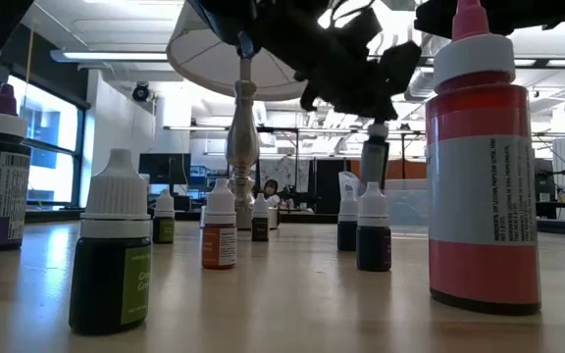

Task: Pick & Place food coloring
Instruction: Put the large blue food coloring bottle into the transparent bin

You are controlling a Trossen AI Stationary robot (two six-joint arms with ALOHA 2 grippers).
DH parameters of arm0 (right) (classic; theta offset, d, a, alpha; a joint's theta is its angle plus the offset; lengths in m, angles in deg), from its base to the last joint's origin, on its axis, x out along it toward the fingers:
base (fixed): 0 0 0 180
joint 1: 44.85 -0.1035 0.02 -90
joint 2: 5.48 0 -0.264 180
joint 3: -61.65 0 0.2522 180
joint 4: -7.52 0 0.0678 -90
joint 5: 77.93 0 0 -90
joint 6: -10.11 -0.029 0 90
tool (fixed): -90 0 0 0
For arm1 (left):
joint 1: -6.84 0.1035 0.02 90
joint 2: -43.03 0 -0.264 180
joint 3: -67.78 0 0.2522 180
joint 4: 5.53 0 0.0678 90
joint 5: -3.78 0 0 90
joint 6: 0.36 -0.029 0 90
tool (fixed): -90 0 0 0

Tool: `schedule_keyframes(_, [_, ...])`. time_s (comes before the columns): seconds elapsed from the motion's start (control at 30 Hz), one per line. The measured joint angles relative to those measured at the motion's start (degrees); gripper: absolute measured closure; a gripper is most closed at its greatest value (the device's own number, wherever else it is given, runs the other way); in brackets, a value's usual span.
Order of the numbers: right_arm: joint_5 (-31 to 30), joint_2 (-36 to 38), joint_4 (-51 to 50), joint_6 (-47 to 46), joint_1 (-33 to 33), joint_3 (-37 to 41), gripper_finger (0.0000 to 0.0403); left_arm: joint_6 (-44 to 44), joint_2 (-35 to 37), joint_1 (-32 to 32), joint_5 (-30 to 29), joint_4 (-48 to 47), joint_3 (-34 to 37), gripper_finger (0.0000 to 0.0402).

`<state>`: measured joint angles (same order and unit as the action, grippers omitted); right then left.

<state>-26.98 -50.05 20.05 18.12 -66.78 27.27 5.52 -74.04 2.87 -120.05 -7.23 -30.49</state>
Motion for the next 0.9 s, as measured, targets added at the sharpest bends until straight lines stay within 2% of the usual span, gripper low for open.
schedule_keyframes(0.3, [0.02,-0.02,-0.42,-0.03,0.0,0.0,0.0263,1.9,0.0,0.2,2.24,-2.34,0.02,0.0324])
schedule_keyframes(0.57, [0.04,-0.02,-0.43,-0.04,0.0,0.0,0.0263,1.37,0.42,0.18,1.95,-2.55,0.04,0.0311])
schedule_keyframes(0.77, [-0.21,-0.02,-2.45,-2.47,0.41,0.0,0.0263,-1.35,6.4,-2.71,3.45,-3.15,0.06,0.031])
schedule_keyframes(0.9, [-3.81,-0.52,-6.14,-7.66,2.74,0.0,0.0263,-3.71,12.86,-6.86,3.55,-5.25,0.08,0.031])
